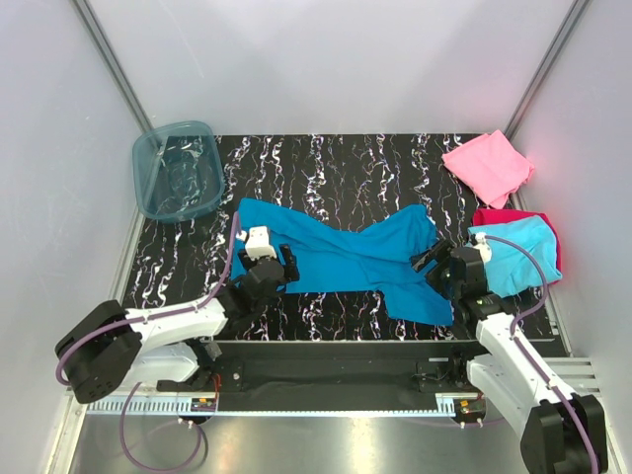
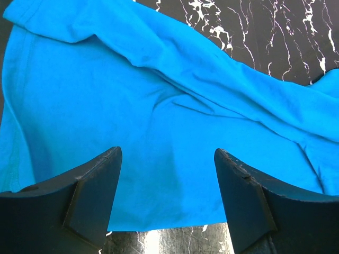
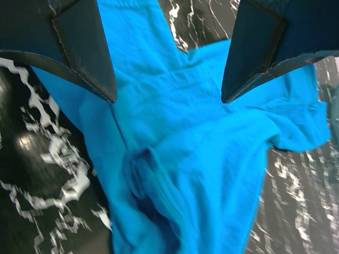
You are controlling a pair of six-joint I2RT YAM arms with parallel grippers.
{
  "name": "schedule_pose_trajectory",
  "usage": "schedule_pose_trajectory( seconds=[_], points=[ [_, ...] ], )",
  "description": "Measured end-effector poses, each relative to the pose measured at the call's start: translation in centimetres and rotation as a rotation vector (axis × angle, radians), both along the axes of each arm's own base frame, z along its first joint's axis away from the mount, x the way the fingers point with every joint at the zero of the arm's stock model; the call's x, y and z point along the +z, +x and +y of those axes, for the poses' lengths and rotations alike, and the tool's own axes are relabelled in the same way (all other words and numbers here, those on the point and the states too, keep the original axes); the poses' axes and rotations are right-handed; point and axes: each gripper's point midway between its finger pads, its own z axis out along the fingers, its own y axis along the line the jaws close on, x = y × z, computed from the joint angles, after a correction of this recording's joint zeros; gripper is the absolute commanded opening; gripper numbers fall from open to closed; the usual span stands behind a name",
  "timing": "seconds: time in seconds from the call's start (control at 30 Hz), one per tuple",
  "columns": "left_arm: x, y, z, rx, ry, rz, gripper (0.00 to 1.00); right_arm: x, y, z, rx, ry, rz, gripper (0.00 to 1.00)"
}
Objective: Fold and stack the t-shirts
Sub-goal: Flatten the tshirt out
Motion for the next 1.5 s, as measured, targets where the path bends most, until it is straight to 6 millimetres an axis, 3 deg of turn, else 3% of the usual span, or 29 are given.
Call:
schedule_pose_trajectory(
  seconds=[0.4, 0.6, 0.77, 0.9, 1.07, 1.27, 1.5],
  points=[
    [0.0, 0.0, -0.3, -0.006, -0.011, 0.007, 0.75, -2.4, -1.8, -0.2, -0.021, 0.01, 0.121, 0.83],
    [0.6, -0.1, -0.2, -0.008, -0.014, -0.004, 0.75, -2.8, -1.8, -0.2, -0.023, 0.008, 0.134, 0.64],
    [0.7, -0.1, -0.2, -0.009, -0.017, -0.007, 0.74, -4.0, -2.0, -0.2, -0.025, -0.002, 0.184, 0.28],
    [1.2, -0.1, -0.1, -0.008, -0.026, -0.015, 0.74, -4.3, -1.9, -0.3, -0.028, -0.003, 0.193, 0.16],
    [1.5, -0.2, 0.0, -0.007, -0.032, -0.021, 0.73, -3.9, -1.6, -0.2, -0.027, -0.002, 0.177, 0.2],
    [1.5, -0.2, 0.1, -0.008, -0.027, -0.021, 0.73, -3.3, -1.2, -0.1, -0.021, -0.006, 0.161, 0.43],
    [1.5, -0.2, 0.1, -0.011, -0.022, -0.022, 0.72, -2.9, -1.1, -0.2, -0.017, -0.01, 0.149, 0.46]
  ],
)
